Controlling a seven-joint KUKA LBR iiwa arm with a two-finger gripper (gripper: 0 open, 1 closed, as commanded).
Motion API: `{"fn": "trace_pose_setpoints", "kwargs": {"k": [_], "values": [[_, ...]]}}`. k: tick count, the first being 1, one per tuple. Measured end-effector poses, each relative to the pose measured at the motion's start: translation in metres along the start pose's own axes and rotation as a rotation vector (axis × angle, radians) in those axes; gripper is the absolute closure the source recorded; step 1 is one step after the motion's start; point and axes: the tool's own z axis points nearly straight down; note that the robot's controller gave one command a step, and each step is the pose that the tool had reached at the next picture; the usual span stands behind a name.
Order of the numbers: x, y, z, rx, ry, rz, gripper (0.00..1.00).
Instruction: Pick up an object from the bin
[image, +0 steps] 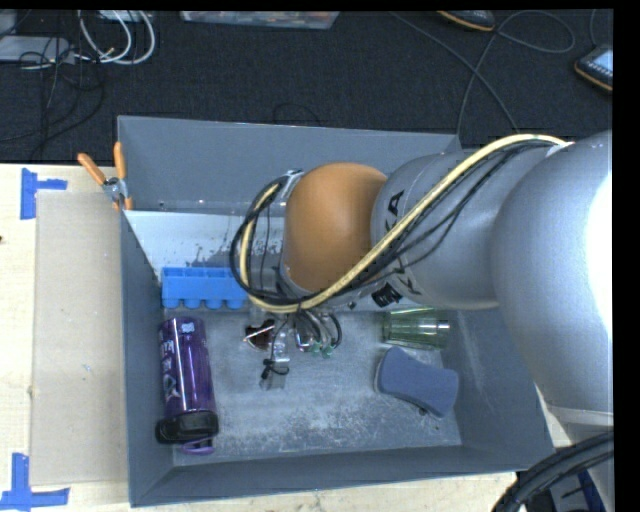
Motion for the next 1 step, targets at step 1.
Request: {"fn": "trace_pose_setpoints", "kwargs": {"k": [1], "values": [[-0.0020,-0.0007,-0.0048,-0.001,-0.008,0.004,0.00]]}}
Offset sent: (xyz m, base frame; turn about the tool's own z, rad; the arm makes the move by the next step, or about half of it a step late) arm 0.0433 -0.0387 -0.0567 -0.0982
